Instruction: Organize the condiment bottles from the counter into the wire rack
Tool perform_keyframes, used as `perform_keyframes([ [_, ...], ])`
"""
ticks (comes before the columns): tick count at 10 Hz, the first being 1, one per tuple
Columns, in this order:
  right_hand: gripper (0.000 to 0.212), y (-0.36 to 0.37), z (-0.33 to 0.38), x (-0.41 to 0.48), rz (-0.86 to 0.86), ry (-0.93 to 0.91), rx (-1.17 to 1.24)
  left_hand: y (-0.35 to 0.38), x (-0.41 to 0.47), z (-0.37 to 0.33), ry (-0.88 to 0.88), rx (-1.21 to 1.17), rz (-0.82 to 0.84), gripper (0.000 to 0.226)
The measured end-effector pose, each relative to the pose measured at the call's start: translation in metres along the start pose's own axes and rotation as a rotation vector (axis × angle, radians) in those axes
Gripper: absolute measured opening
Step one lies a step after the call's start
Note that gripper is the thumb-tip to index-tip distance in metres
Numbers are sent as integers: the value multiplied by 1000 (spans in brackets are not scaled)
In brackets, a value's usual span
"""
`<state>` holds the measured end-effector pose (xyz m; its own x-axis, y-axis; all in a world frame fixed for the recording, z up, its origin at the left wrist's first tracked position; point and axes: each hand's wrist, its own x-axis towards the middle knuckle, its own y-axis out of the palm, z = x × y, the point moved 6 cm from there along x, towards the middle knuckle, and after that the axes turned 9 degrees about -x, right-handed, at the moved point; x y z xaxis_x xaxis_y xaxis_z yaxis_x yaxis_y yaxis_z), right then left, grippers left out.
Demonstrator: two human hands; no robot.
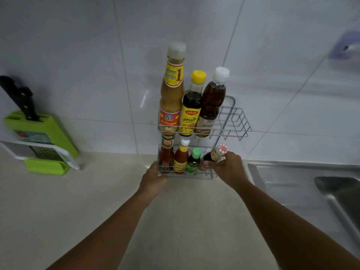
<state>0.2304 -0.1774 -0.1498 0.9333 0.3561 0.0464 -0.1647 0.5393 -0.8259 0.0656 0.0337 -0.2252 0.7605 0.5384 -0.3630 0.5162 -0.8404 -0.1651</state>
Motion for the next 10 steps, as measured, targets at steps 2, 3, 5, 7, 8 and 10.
perform_keyframes([
  [2, 37, 16, -2, 21, 29, -44, -107, -2, 4, 5, -30, -13, 16, 75],
  [3, 40, 21, -1, 29, 80, -69, -157, -4, 3, 2, -35, -24, 22, 80],
  [5, 49, 28, -6, 27, 141, -35, -154, 0, 4, 0, -40, 20, 20, 73],
  [7, 60, 26, -9, 1, 168, 2, 17, -6, -6, -7, -6, 123, 50, 67],
  [8, 59, 20, -13, -11, 125, 13, 28, -15, -14, -9, -10, 168, 60, 64],
  [10, 37, -8, -11, -48, 181, -10, -8, -22, -70, -51, 198, 252, 90, 53],
])
